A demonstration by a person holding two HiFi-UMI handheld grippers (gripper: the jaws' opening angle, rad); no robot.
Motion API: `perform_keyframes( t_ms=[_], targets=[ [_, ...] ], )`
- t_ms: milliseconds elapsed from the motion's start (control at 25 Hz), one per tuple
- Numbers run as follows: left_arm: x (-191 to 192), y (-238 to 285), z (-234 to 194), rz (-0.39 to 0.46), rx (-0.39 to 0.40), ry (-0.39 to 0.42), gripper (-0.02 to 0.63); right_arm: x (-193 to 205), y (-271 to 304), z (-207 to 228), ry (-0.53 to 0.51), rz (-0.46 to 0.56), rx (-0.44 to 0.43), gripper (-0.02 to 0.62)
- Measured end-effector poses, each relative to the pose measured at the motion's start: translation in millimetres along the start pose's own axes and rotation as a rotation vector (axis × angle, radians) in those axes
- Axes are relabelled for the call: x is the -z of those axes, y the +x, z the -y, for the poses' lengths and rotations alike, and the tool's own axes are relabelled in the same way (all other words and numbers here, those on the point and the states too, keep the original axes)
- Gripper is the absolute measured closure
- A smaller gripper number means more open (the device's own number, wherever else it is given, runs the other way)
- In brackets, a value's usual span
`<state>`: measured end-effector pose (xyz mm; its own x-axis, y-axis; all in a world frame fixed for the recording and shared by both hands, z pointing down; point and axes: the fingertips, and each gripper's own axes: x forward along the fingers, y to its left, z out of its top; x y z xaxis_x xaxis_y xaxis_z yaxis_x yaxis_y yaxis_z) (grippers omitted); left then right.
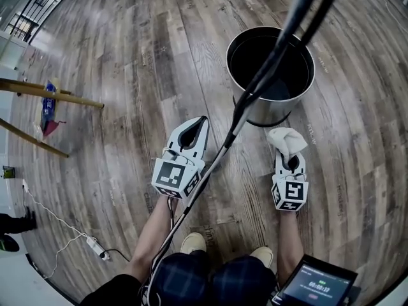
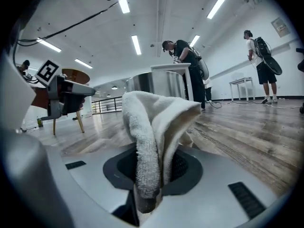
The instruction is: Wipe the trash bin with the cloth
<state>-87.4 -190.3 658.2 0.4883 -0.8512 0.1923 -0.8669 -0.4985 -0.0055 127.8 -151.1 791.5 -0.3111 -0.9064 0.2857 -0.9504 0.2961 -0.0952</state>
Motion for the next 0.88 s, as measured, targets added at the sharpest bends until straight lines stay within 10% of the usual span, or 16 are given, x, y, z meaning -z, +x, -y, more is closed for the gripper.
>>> perform_keyframes(
  t_ms=[520, 880],
  targets=[
    [-10, -15, -16, 0.029, -0.049, -0.02, 0.609, 24, 63, -128, -0.057, -0.099, -0.249, 0.505],
    [-12, -26, -37, 0.036, -0.09, -0.038, 0.609, 51, 126, -130, -0.068, -0.22, -0.231, 0.505]
  ],
)
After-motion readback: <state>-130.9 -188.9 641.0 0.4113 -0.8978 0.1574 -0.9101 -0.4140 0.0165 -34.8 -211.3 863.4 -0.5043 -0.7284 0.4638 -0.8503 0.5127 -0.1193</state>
